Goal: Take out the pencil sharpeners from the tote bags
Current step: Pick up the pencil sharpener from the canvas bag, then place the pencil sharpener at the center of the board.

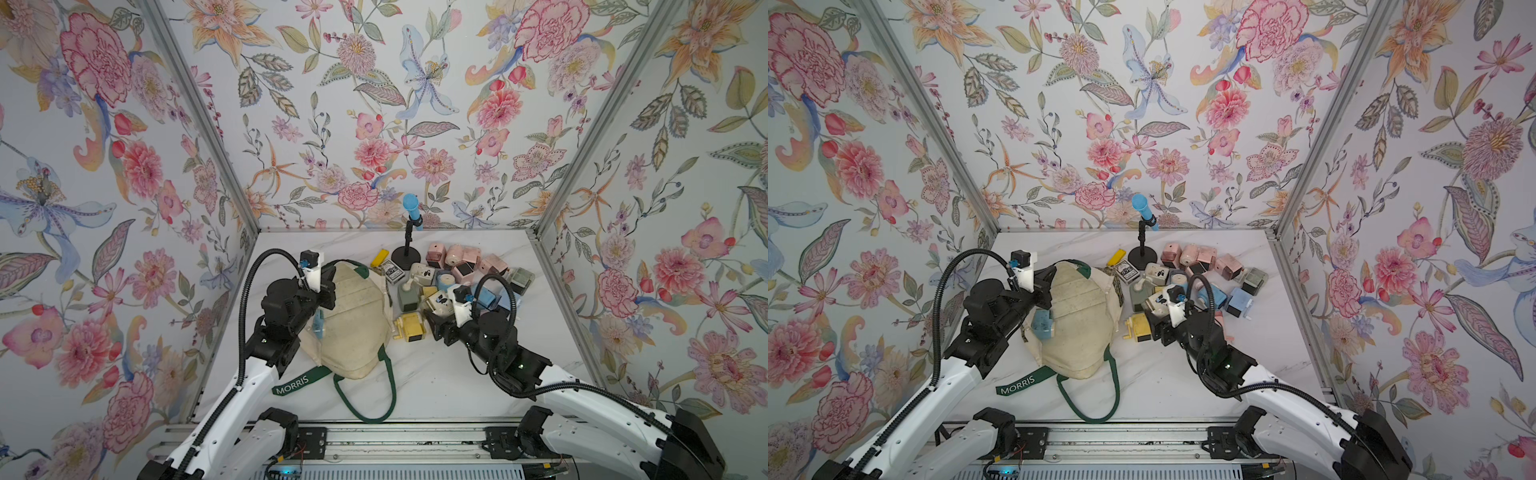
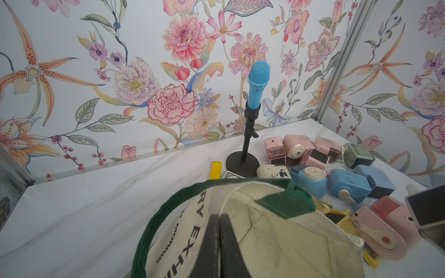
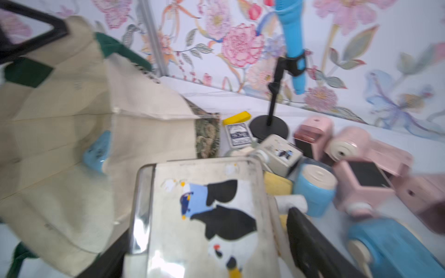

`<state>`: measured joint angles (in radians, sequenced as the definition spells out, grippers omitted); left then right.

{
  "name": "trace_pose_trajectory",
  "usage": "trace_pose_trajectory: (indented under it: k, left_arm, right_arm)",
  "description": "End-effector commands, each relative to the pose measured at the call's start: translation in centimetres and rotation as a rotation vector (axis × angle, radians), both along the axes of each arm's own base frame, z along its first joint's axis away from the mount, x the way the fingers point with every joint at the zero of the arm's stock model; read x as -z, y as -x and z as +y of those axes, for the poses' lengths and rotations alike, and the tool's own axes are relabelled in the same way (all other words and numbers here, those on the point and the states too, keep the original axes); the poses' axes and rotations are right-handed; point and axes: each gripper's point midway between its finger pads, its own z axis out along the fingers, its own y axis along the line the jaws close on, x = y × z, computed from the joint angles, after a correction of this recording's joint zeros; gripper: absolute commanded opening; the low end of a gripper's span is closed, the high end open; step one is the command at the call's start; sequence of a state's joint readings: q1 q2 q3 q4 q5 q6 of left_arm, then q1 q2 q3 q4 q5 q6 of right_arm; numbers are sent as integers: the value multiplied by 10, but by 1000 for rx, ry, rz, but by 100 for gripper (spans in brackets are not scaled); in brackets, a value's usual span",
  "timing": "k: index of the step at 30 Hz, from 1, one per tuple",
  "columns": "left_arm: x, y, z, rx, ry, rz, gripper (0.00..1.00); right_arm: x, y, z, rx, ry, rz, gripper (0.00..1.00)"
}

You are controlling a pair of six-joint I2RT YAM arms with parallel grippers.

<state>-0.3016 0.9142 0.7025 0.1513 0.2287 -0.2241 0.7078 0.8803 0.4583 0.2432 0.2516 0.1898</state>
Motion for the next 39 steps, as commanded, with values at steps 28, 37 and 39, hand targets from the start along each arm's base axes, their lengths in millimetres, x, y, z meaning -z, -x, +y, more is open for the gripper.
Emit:
trace_pose_trajectory:
  k: [28,37,39]
  left_arm:
    - [-12,4,-5,21,18,-46,0]
    - [-11,4,-6,25,11,-46,0]
    - [-12,5,-6,28,9,-49,0]
  right_arm:
    - [124,-21,-181,680,-215,354,97]
    - [71,-24,-147,522,-177,217,95]
    - [41,-22,-114,389,-159,143,94]
